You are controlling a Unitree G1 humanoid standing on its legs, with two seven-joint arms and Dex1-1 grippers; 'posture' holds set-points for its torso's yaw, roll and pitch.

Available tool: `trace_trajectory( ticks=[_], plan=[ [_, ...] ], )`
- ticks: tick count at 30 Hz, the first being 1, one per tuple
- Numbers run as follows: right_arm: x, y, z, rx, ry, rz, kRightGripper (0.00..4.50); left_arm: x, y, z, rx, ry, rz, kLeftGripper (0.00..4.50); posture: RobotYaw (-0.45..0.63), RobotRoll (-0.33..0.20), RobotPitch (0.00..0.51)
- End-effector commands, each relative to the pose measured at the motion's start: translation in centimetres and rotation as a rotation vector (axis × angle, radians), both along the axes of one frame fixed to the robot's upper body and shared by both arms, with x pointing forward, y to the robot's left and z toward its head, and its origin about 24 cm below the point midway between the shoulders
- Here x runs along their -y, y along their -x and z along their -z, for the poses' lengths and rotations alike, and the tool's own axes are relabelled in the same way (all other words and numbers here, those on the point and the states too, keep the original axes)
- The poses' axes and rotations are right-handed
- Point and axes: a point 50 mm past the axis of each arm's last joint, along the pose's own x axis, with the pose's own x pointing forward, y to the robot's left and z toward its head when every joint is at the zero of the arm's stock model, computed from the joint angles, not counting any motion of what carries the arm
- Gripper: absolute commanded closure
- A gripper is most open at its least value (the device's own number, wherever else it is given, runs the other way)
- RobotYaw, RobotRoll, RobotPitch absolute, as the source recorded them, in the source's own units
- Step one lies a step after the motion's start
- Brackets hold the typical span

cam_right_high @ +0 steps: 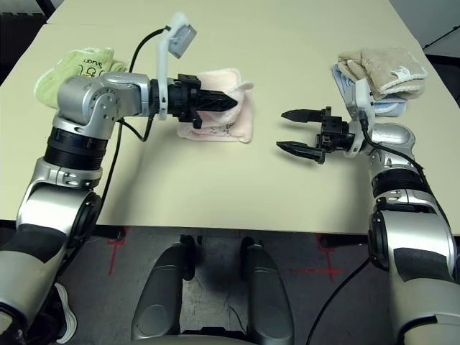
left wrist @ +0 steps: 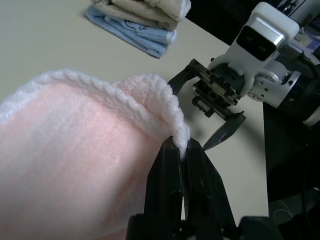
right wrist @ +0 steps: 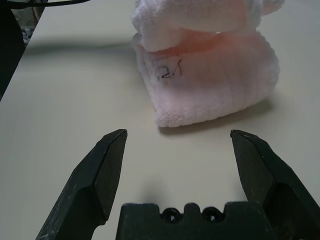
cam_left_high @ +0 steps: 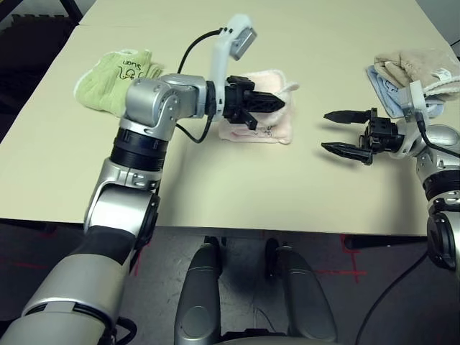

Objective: Fold the towel and set it aside.

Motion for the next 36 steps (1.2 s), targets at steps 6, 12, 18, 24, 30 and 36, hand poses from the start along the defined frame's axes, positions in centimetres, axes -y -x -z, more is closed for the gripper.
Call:
trace_trajectory(
  ticks=[6, 12, 18, 24, 30, 36],
  plan=[
    [-0.1, 0.0, -0.4, 0.015, 0.020, -0.009, 0.00, -0.2, -1.3, 3.6, -0.032, -0.106, -0.060, 4.45, 0.06, 0.000, 0.237],
    [-0.1, -0.1, -0.5, 0.016, 0.025, -0.008, 0.00, 0.0, -1.2, 4.3, -0.031, -0.116, -0.049, 3.97, 0.06, 0.000, 0.233],
    [0.0, -0.1, -0.6, 0.014, 0.031, -0.005, 0.00, -0.8, -0.3, 1.5, -0.018, -0.057, 0.039, 1.99, 0.06, 0.000, 0.230],
    [-0.1, -0.3, -0.9, 0.001, 0.020, -0.003, 0.00, -4.4, 1.6, -2.7, 0.084, -0.013, 0.170, 0.04, 0.05, 0.000, 0.227],
    [0.0, -0.4, -1.1, -0.006, -0.016, 0.007, 0.00, -9.7, 1.5, -0.4, 0.242, -0.005, 0.072, 0.04, 0.07, 0.000, 0.234],
    [-0.2, -0.7, -1.9, -0.003, -0.058, 0.009, 0.00, -12.1, 1.5, 4.3, 0.293, -0.034, 0.025, 0.04, 0.06, 0.000, 0.238]
  ],
)
